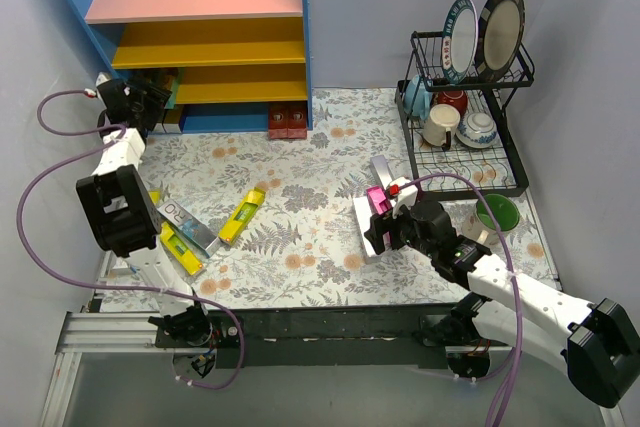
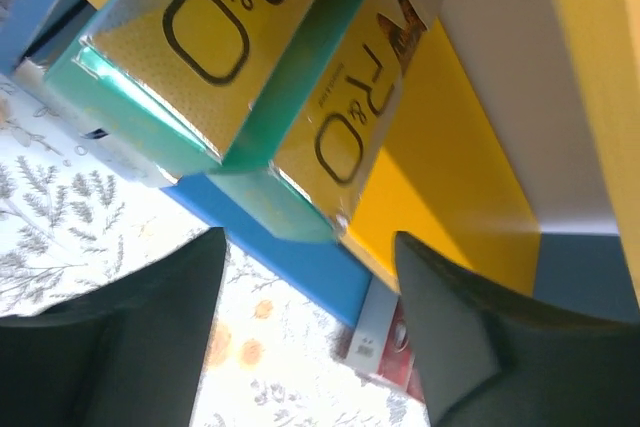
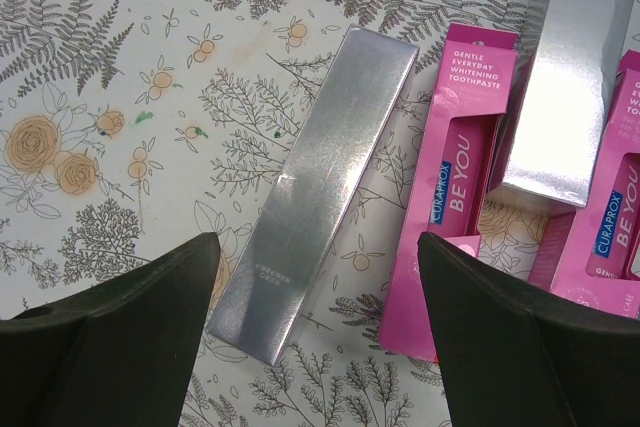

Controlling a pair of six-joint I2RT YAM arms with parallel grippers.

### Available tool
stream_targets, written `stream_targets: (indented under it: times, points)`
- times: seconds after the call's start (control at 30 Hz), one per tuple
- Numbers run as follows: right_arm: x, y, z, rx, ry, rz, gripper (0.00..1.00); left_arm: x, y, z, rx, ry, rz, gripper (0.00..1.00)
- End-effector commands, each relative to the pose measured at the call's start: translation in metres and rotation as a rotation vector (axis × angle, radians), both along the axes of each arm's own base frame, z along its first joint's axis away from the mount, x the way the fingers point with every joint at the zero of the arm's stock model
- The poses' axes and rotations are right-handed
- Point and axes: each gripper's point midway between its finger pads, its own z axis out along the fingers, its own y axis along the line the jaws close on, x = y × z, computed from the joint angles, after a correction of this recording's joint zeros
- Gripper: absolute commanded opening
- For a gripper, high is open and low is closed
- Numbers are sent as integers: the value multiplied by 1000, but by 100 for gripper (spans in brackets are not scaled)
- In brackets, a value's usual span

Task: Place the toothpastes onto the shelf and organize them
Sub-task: Adjust the toothpaste on the shelf.

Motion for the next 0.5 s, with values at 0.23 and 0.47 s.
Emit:
stream_targets:
  times: [0.23, 0.47]
  points:
    - [4, 13, 45, 78, -43, 25, 88, -108, -45, 53, 242, -12, -31, 93]
    - [-1, 14, 48, 66, 4, 37, 89, -195, -57, -8, 255, 239, 113, 98]
